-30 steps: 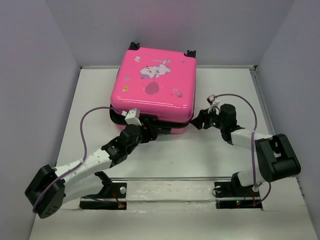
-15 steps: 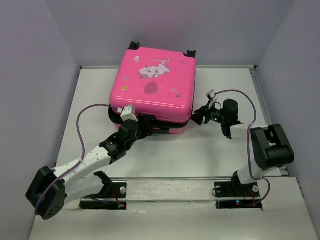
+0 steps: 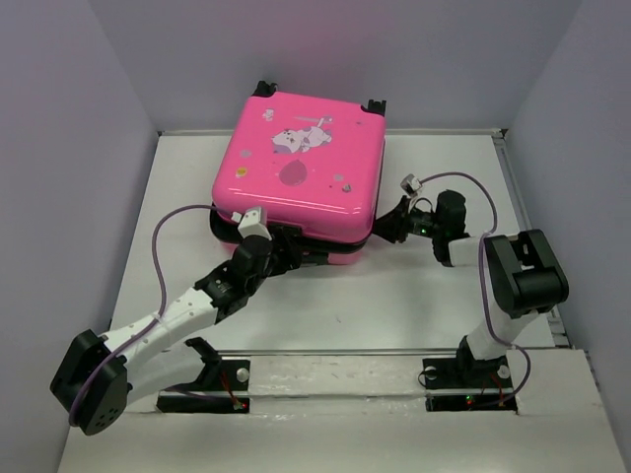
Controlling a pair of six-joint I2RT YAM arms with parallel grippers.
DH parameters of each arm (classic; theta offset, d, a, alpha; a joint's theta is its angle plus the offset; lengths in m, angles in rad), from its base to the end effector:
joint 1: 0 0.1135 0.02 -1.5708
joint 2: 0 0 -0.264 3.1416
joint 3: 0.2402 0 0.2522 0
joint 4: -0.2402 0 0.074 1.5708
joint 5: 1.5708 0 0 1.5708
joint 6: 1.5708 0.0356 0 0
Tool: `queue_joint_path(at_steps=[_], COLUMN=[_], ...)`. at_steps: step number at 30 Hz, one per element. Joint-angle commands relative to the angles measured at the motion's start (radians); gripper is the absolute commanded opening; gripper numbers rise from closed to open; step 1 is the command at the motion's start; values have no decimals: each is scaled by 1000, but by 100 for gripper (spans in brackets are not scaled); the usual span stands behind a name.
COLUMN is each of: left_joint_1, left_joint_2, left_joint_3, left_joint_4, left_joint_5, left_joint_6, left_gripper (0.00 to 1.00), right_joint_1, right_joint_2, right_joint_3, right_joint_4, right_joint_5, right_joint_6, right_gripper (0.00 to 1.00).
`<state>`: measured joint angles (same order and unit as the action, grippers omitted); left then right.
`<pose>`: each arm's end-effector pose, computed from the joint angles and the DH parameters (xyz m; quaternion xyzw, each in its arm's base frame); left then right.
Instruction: Pack the luggage
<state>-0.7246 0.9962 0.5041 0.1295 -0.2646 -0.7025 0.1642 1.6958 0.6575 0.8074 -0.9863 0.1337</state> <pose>0.1725 -0.1402 0.2338 -0.0659 0.8166 -0.2865 0.4968 0.3110 0.0816 0.1734 -0.3044 0.6859 0.4481 0.4858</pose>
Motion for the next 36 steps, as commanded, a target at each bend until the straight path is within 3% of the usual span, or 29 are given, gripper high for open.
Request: queue_joint_path(at_steps=[1,2,6,12,15,19,22,27,36], left_joint_1=[-6,-9,-45,-94,-122,-125,-125,-125,-124], left_joint_2=[-10,-4,21,76,117,200,252,337,403], left_joint_3=[4,5,27,51,71,106,146,198,277], left_joint_4=[15,19,27,88,137,225,254,306,331], left_joint_5=[57,67,64,90,91,125,102,76,65], left_joint_6=[21,23,17,15,21,23,24,40,63], left_gripper=[74,73,74,73,73,74,74,75,75], right_joint_1=[12,12,12,12,12,73,139,259,526], right_joint_2=[4,11,19,-50,-158,-320,-421,-498,-647], right_joint_3=[65,67,41,-39,-99,-169,-199,-225,-253], right_joint_4=[239,254,345,386,236,-101,-252,-463,-619], right_joint_5=[-84,-95,-115,-13,150,476,593,699,840], right_joint_6=[76,92,153,188,138,69,76,96,182], right_gripper=[29,28,9,7,7,7,7,7,7])
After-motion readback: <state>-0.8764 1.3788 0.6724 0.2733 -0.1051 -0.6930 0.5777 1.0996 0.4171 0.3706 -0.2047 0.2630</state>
